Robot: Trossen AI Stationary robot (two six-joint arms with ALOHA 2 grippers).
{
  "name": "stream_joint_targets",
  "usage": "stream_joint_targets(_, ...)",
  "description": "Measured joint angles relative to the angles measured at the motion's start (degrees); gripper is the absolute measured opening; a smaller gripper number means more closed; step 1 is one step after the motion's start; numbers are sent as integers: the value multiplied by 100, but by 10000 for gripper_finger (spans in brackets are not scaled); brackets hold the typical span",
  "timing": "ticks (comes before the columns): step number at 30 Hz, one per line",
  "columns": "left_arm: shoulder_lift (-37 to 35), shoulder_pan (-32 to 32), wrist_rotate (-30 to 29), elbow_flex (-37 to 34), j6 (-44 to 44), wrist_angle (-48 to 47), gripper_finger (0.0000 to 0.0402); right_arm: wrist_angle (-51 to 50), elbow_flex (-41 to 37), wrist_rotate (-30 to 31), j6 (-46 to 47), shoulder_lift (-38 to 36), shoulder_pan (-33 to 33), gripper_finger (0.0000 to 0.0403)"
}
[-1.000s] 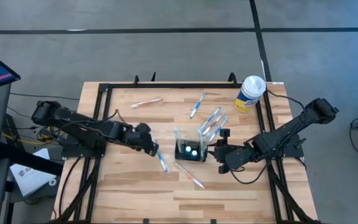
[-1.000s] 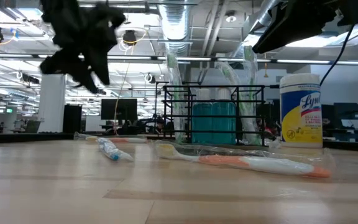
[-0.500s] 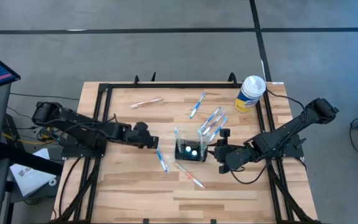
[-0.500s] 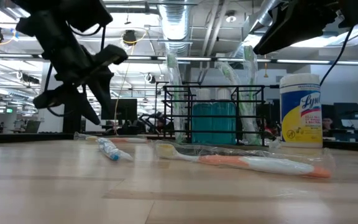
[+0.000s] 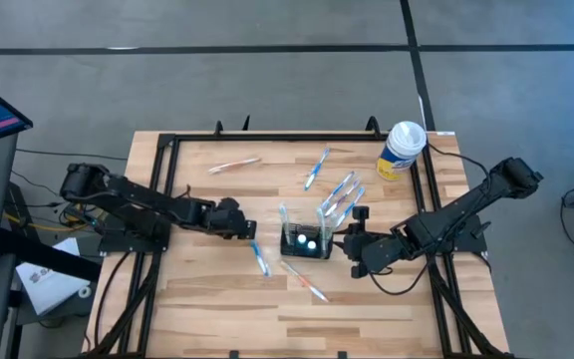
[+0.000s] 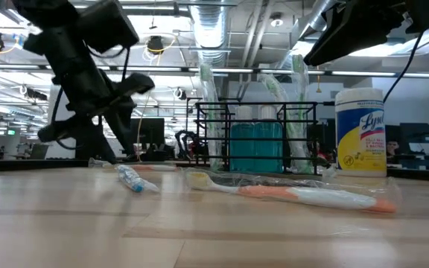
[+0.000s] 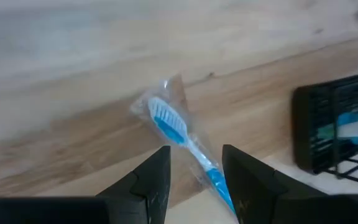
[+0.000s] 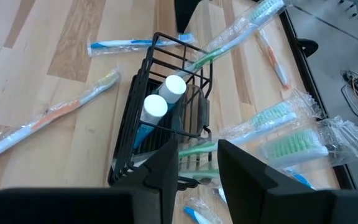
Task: Pick & Place toothbrushing station
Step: Put the blue toothbrush into the wire organizer
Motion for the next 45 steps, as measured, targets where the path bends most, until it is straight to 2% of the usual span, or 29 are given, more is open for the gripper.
stream_joint_targets(4,474,0,229,2,-28,596,140,3,0,-11,1,0,5,103)
stream_joint_targets(12,831,0,270,28,-21,771,132,3,1,-13,1,0,5,103)
stream_joint_targets(15,822,36,277,21,-6,739,103,8,2,-13,1,0,5,103)
stream_joint_targets(19,826,54,173,12,130,765,32,14,2,-13,6,0,5,103)
stream_joint_targets(21,836,55,121,25,255,815,11,13,2,-13,45,0,5,103)
stream_joint_targets(32,536,4,-112,-10,800,770,0,7,2,-13,47,0,10,103)
stream_joint_targets(45,-440,-685,-1433,-3,1958,1472,0,7,2,-13,47,0,7,103)
